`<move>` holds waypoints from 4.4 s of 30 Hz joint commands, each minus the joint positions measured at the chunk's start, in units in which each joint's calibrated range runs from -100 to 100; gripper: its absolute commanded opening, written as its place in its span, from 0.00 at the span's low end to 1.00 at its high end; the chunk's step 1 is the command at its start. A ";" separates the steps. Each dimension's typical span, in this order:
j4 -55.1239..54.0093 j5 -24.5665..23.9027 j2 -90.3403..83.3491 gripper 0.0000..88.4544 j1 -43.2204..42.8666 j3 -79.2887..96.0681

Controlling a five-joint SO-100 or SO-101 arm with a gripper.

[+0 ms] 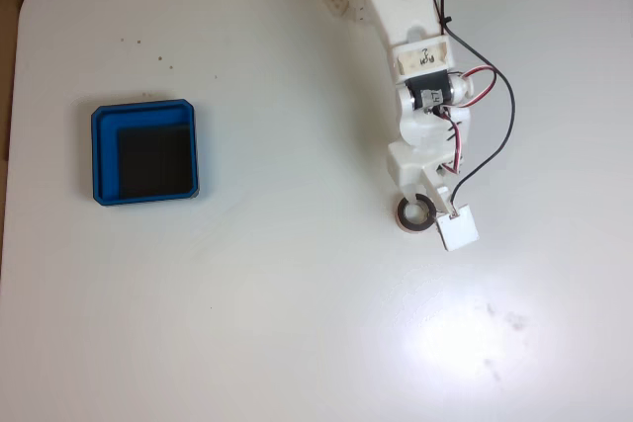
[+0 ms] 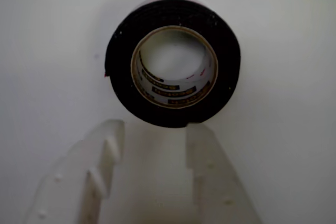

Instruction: Pick the red roll and drop it in the blue box

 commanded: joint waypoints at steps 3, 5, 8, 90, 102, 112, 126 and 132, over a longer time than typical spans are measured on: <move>0.01 0.50 1.85 0.14 -3.28 -8.42; 0.01 0.50 3.10 0.14 -4.16 -9.23; 0.01 0.41 4.61 0.14 -4.45 -9.32; -0.57 0.32 14.30 0.24 -0.64 -13.64; 0.17 0.58 14.39 0.23 -0.64 -13.28; 0.34 0.58 14.47 0.23 -0.64 -13.28; 0.34 0.50 14.47 0.02 -0.64 -13.28; 0.34 0.50 14.47 0.00 -0.54 -13.28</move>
